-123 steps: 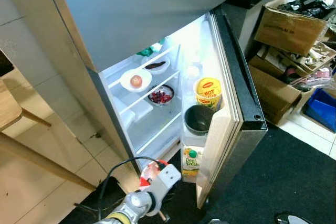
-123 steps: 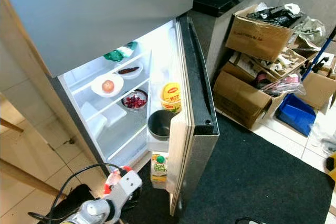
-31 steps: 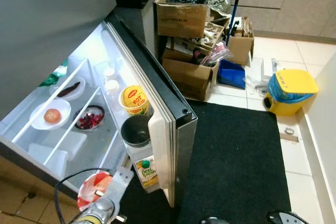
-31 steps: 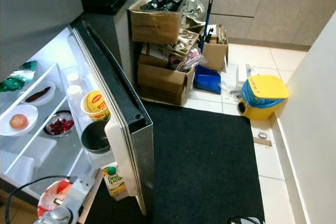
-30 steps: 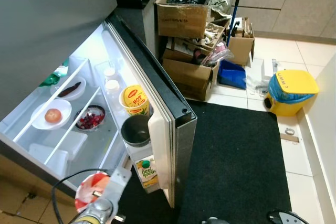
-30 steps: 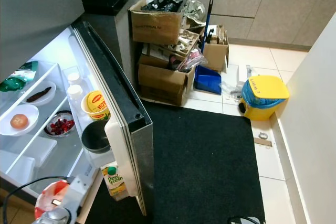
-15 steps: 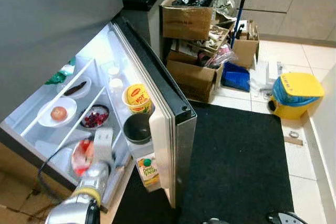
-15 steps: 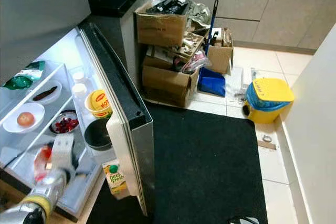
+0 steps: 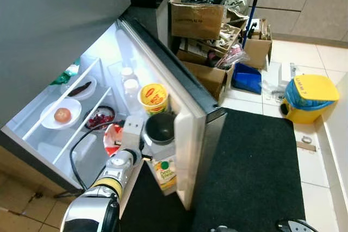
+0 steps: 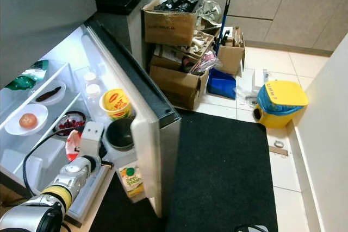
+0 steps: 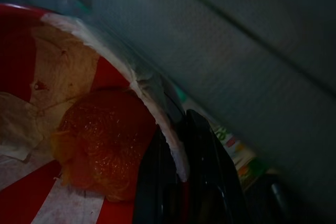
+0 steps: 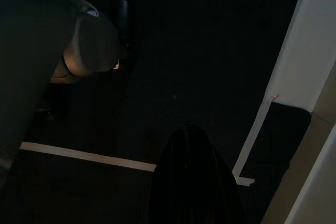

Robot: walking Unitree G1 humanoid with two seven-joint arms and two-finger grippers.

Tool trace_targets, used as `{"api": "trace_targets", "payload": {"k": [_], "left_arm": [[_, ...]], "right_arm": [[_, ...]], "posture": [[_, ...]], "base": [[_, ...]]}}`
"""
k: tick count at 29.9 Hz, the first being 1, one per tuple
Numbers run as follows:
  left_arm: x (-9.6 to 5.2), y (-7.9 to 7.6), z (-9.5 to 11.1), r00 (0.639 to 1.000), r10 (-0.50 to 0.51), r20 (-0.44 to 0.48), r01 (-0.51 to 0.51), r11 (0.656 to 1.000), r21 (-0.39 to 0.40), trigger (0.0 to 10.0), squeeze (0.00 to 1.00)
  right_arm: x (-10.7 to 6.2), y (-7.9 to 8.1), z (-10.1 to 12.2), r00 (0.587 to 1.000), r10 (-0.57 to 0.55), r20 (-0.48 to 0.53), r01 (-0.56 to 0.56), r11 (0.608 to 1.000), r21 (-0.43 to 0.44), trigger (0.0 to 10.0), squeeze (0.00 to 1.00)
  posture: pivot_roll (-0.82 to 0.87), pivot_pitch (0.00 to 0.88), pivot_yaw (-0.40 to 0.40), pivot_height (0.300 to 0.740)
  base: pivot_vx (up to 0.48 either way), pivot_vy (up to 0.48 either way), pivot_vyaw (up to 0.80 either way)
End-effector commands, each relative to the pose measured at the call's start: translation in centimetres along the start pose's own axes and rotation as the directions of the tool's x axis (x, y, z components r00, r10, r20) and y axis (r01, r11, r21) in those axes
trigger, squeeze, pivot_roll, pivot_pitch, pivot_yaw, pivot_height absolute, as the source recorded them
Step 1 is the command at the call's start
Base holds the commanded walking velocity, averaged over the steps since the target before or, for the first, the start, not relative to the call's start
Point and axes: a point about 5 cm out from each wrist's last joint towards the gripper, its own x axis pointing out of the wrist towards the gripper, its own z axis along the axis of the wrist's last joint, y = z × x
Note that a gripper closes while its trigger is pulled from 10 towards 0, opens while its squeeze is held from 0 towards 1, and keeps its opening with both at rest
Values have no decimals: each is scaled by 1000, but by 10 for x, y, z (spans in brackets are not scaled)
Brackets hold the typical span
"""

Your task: Restocking fridge

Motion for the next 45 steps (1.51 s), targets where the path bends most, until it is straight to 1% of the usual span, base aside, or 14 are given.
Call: {"api": "trace_targets", "payload": {"k": [1, 2, 5, 6, 8, 12, 15, 20, 24, 31, 33, 34, 37, 45], "left_arm": [[7, -21, 37, 985, -100, 141, 85, 991, 102, 10000, 0], [7, -21, 37, 985, -100, 141, 85, 991, 102, 10000, 0], [9, -45, 42, 968, -199, 155, 167, 966, 196, 10000, 0], [10, -68, 43, 948, -279, 153, 235, 938, 254, 10000, 0], [10, -68, 43, 948, -279, 153, 235, 938, 254, 10000, 0], [8, -104, 35, 908, -399, 125, 348, 887, 302, 10000, 0], [7, -108, 24, 904, -417, 92, 375, 878, 296, 10000, 0], [5, -96, 6, 924, -383, 23, 353, 873, 337, 10000, 0], [-2, -64, -29, 962, -256, -99, 274, 877, 395, 10000, 0], [-17, -30, -71, 970, -85, -227, 169, 908, 384, 10000, 0], [-22, -22, -82, 965, -39, -260, 137, 919, 369, 10000, 0], [-34, -11, -105, 945, 27, -326, 90, 937, 338, 10000, 0], [-46, -7, -125, 921, 62, -385, 66, 948, 310, 10000, 0], [-76, -11, -173, 843, 92, -530, 34, 974, 223, 10000, 0]], "right_arm": [[-1, 0, -4, 1000, -4, -8, 4, 1000, 4, 10000, 0], [-1, 0, -4, 1000, -4, -8, 4, 1000, 4, 10000, 0], [0, 0, -5, 1000, -3, -9, 3, 1000, 5, 10000, 0], [0, 1, -5, 1000, -1, -9, 1, 1000, 4, 10000, 0], [0, 1, -5, 1000, -1, -9, 1, 1000, 4, 10000, 0], [0, 2, -3, 1000, 1, -6, -1, 1000, 3, 10000, 0], [0, 0, -3, 1000, -3, -5, 3, 1000, 2, 10000, 0], [-1, -1, -4, 1000, -7, -6, 7, 1000, 2, 10000, 0], [0, 0, -3, 1000, -6, 4, 6, 1000, 6, 10000, 0], [0, 3, 0, 1000, 2, 21, -2, 1000, 11, 10000, 0], [1, 3, 0, 1000, 0, 24, 0, 1000, 5, 10000, 0], [0, 2, 2, 999, -8, 35, 9, 1000, -10, 10000, 0], [0, 1, 4, 999, -4, 49, 6, 1000, -23, 10000, 0], [0, -3, 9, 998, -19, 52, 24, 993, -115, 10000, 0]], "posture": [[-51, 64, 17, 740], [-51, 64, 17, 740], [-51, 64, 17, 740], [-47, 62, 22, 740], [-47, 62, 22, 740], [-50, 57, 22, 740], [-50, 57, 22, 740], [-52, 53, 22, 740], [-49, 51, 25, 740], [-44, 55, 29, 740], [-44, 55, 29, 740], [-42, 51, 28, 740], [-45, 45, 29, 740], [-50, 33, 22, 740]], "base": [[0, 0, 0], [0, 0, 0], [0, 0, 0], [0, 0, 0], [0, 0, 0], [0, 0, 0], [0, 0, 0], [0, 0, 0], [0, 0, 0], [0, 0, 0], [0, 0, 0], [0, 0, 0], [0, 0, 0], [0, 0, 638]]}}
